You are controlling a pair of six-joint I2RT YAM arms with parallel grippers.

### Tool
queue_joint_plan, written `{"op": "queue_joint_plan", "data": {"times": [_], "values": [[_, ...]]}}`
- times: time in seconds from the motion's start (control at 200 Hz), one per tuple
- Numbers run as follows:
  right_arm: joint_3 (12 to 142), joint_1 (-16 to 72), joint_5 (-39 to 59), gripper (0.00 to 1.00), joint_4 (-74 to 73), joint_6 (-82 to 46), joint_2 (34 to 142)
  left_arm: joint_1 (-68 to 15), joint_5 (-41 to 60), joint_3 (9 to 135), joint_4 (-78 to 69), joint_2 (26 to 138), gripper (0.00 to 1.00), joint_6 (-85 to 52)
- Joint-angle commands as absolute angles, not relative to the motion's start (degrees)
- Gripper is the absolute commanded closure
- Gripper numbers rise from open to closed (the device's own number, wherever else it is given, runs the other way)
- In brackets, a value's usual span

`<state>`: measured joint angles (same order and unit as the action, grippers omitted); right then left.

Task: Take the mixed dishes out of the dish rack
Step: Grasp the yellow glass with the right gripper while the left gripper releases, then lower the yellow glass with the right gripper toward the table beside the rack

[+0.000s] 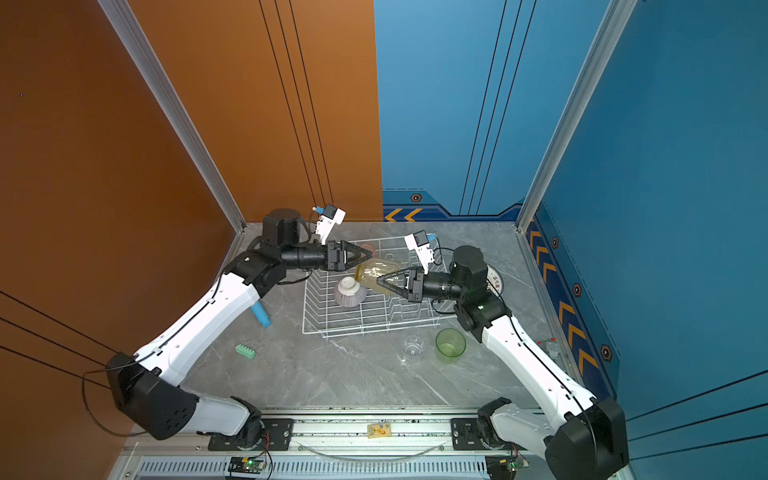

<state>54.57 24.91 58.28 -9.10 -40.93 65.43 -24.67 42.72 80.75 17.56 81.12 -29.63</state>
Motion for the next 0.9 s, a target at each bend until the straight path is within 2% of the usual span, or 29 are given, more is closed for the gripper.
{"op": "queue_joint_plan", "data": {"times": [0.0, 0.215, 0.461, 0.686, 0.891], "values": [[57.9, 25.6, 57.5, 1.0, 1.4, -34.1, 63.8, -22.7, 39.2, 80.5, 19.2, 78.4, 0.16, -27.3], [62.5, 27.4, 52.8, 1.0, 19.7, -23.5, 63.8, -20.7, 30.2, 83.4, 30.0, 76.5, 0.17, -21.6], [71.1, 33.3, 39.2, 1.0, 44.5, -10.5, 67.0, -20.6, 16.7, 83.1, 37.4, 74.4, 0.17, -18.0], [75.1, 39.8, 27.8, 1.0, 55.0, -7.5, 70.2, -20.6, 8.5, 81.7, 40.1, 72.6, 0.17, -16.0], [77.6, 46.5, 22.8, 1.0, 59.7, -6.9, 73.8, -20.4, 7.1, 80.7, 40.7, 72.5, 0.17, -15.0]]}}
